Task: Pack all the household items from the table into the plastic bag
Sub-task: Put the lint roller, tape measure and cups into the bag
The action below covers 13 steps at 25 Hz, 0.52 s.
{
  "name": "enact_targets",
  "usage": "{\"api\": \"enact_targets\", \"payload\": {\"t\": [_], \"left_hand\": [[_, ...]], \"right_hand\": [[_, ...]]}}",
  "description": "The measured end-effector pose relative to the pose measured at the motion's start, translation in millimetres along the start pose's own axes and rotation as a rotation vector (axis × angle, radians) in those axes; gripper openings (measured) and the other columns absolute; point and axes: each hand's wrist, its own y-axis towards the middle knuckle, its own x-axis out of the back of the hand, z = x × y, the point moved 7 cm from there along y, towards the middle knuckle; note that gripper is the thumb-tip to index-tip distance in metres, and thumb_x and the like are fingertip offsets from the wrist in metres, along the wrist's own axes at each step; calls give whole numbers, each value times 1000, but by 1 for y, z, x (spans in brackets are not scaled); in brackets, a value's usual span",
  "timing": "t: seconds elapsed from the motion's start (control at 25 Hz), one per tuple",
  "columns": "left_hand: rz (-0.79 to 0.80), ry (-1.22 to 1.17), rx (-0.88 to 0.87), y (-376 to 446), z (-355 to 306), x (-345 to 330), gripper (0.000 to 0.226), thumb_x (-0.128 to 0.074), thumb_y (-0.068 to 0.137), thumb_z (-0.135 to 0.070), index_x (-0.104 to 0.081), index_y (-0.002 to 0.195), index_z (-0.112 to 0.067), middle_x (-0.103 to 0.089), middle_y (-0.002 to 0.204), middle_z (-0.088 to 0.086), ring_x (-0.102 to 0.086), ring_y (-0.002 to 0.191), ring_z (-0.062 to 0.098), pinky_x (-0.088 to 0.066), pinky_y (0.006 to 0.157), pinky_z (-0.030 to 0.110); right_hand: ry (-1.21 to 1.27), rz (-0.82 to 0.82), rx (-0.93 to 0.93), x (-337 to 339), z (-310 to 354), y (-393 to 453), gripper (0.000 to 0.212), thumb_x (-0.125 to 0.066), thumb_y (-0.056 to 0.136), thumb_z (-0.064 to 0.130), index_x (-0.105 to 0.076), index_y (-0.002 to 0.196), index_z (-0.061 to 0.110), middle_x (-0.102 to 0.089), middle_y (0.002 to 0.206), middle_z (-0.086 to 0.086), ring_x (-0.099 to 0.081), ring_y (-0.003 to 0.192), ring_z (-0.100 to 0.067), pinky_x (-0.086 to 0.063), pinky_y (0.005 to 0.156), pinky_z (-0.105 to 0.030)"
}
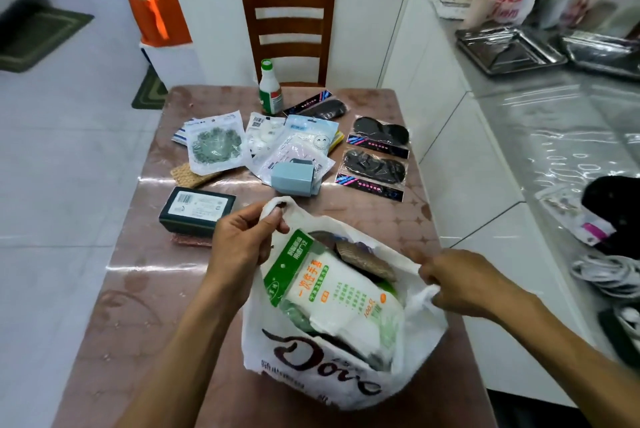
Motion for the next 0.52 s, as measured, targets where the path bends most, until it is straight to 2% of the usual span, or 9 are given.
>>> {"api": "enact_targets", "payload": {"t": [0.08,0.12,0.16,0.24,0.28,0.32,0.4,0.48,0.52], "left_hand": [[-1,-42,-18,0,-11,5,18,-57,93,-7,-72,84,-9,-55,54,-1,-30,45,10,-25,41,18],[-6,-60,-27,-4,-15,6,16,-58,92,-6,-73,90,-7,-57,58,2,-32,46,9,-26,42,18],[-17,-66,-31,-7,-16,7,15,-58,92,-6,-73,94,-6,-58,61,4,-34,46,9,-28,43,18],[-72,-40,-2,-13,-9,12,13,-59,93,-8,-72,93,-6,-57,57,2,-37,45,9,-31,43,19],[-98,-18,24,-15,-8,17,13,-59,93,-11,-71,91,-7,-55,54,1,-38,46,11,-31,42,19],[-90,-7,33,-13,-11,20,13,-59,94,-13,-71,91,-8,-54,53,0,-37,47,12,-30,42,19],[41,11,-6,-9,-33,12,16,-56,96,-16,-69,94,-8,-53,54,0,-35,47,9,-28,42,17],[182,-26,-83,-10,-61,-3,18,-51,99,-16,-67,100,-7,-52,56,1,-37,45,6,-28,42,16],[193,-67,-81,-10,-69,-7,18,-51,99,-15,-66,103,-7,-51,55,0,-38,45,6,-29,41,16]], "right_hand": [[473,-515,-25,54,-10,-18,54,-76,75,16,-28,53,24,-34,51,3,-32,51,-18,-25,47,-26],[705,-700,-97,65,-14,-28,55,-79,79,22,-30,54,20,-34,50,3,-32,50,-18,-29,47,-28],[937,-763,-210,63,-14,-35,50,-76,82,31,-36,57,15,-38,49,4,-37,51,-19,-35,48,-30],[1453,-586,-395,29,5,-29,38,-67,89,39,-52,72,8,-53,51,1,-55,58,-25,-46,48,-31],[1679,-491,-433,18,21,-24,32,-63,92,36,-56,81,6,-61,56,-3,-60,61,-27,-49,48,-30],[1823,-467,-431,16,30,-22,24,-60,95,29,-58,86,7,-69,66,-8,-61,61,-27,-49,46,-27],[1924,-584,-350,32,25,-33,11,-53,97,13,-56,86,12,-73,85,-18,-53,57,-19,-44,41,-22],[2091,-709,-175,59,8,-48,22,-47,90,-5,-55,86,15,-71,86,-17,-46,52,-14,-40,42,-20],[2198,-714,-96,71,1,-54,27,-49,79,-9,-56,85,16,-67,82,-14,-46,52,-14,-41,46,-21]]}}
